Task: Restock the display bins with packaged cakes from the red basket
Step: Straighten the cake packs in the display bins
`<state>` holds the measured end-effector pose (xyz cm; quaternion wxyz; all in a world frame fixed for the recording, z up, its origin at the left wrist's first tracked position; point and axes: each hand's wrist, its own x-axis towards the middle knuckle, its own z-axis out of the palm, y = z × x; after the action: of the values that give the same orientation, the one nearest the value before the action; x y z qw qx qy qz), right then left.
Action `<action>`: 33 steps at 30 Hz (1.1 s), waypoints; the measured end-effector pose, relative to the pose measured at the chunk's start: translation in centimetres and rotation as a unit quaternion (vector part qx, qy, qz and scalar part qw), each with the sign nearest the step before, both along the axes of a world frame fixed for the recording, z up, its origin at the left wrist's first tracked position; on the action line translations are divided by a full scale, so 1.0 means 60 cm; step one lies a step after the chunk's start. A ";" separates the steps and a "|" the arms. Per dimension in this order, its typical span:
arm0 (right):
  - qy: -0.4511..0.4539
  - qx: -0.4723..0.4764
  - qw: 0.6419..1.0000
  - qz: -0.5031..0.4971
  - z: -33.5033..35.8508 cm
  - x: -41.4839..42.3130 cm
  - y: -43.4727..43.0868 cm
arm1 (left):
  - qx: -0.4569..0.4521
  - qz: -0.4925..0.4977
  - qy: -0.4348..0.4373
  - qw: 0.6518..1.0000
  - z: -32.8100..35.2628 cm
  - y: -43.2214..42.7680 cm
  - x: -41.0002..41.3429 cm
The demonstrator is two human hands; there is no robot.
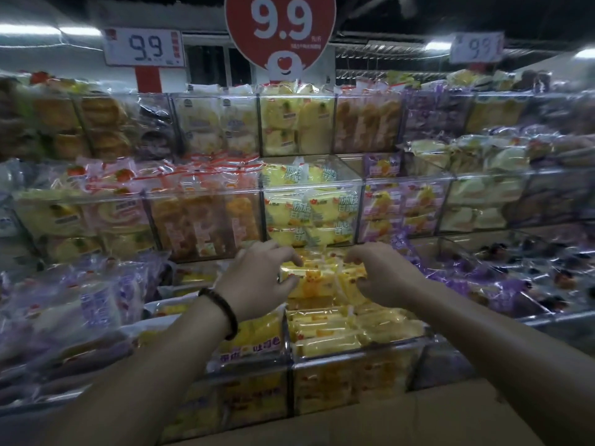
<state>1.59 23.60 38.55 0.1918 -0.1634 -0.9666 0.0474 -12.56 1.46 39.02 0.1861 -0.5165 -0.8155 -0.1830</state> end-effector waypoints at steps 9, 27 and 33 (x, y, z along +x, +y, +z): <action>0.030 -0.009 0.999 0.012 0.014 -0.066 0.130 | -0.033 0.027 -0.053 0.998 0.065 0.164 -0.063; -0.028 0.066 0.992 0.104 0.003 -0.174 0.166 | -0.047 0.053 -0.084 0.994 -0.015 0.239 -0.155; -0.025 0.135 0.990 0.035 0.005 -0.180 0.155 | -0.034 0.053 -0.126 0.990 -0.006 0.224 -0.154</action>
<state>-9.20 32.91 38.87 0.1864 -0.1028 -0.9737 -0.0808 -21.78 14.90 38.64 0.0733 -0.4512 -0.8645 -0.2089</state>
